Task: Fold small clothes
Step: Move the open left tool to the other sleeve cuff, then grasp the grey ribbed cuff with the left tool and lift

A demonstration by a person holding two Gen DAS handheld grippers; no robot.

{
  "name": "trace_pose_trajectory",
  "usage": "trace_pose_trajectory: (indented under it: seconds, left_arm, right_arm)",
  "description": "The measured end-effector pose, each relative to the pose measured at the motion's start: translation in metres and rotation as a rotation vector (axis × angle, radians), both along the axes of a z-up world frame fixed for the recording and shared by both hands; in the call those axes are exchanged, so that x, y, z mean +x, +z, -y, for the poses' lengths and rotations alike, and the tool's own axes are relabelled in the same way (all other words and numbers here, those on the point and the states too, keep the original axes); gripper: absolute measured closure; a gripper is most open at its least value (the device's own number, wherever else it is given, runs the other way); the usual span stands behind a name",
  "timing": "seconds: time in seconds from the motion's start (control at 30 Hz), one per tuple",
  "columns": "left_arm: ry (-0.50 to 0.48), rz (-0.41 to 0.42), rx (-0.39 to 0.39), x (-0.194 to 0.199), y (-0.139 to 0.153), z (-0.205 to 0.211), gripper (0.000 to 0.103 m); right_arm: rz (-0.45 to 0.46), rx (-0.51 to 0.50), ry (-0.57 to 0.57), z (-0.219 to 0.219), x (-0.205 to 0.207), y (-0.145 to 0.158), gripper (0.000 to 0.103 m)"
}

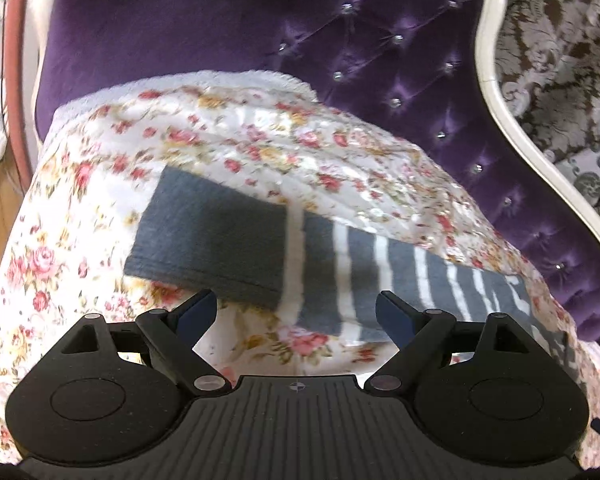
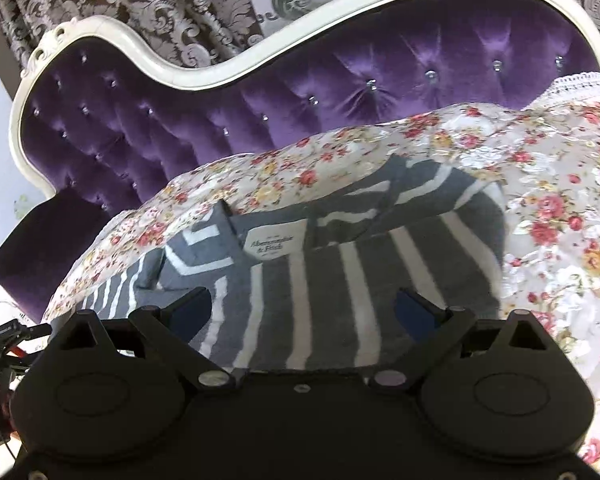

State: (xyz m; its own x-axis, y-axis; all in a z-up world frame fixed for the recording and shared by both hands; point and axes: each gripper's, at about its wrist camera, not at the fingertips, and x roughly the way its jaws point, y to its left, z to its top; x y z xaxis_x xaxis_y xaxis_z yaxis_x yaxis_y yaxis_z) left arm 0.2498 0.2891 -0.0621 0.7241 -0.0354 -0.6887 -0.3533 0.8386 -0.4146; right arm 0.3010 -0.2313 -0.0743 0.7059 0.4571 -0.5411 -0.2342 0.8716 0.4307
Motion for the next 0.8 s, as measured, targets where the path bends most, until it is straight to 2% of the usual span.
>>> trace_pose_trajectory:
  seconds: [0.2,0.47,0.6,0.67,0.73,0.8]
  left_arm:
    - [0.043,0.008,-0.046,0.002,-0.015,-0.011,0.016]
    - [0.065,0.043,-0.027,0.014,-0.014,-0.016,0.016]
    - [0.078,0.045,-0.016,0.017,-0.014,-0.018,0.019]
    - [0.082,0.047,-0.008,0.017,-0.013,-0.019,0.025]
    - [0.094,0.057,-0.001,0.016,-0.012,-0.021,0.044]
    - [0.107,0.063,-0.007,0.016,-0.011,-0.025,0.057]
  right_arm:
    - [-0.009,-0.011,0.005,-0.005,0.001,-0.004,0.005]
    - [-0.011,-0.021,0.011,-0.008,0.002,-0.006,0.005]
    - [-0.011,-0.026,0.014,-0.010,0.002,-0.006,0.005]
    - [-0.009,-0.029,0.015,-0.010,0.002,-0.006,0.005]
    - [-0.008,-0.034,0.016,-0.011,0.001,-0.006,0.005]
    - [-0.008,-0.039,0.016,-0.011,0.001,-0.006,0.005]
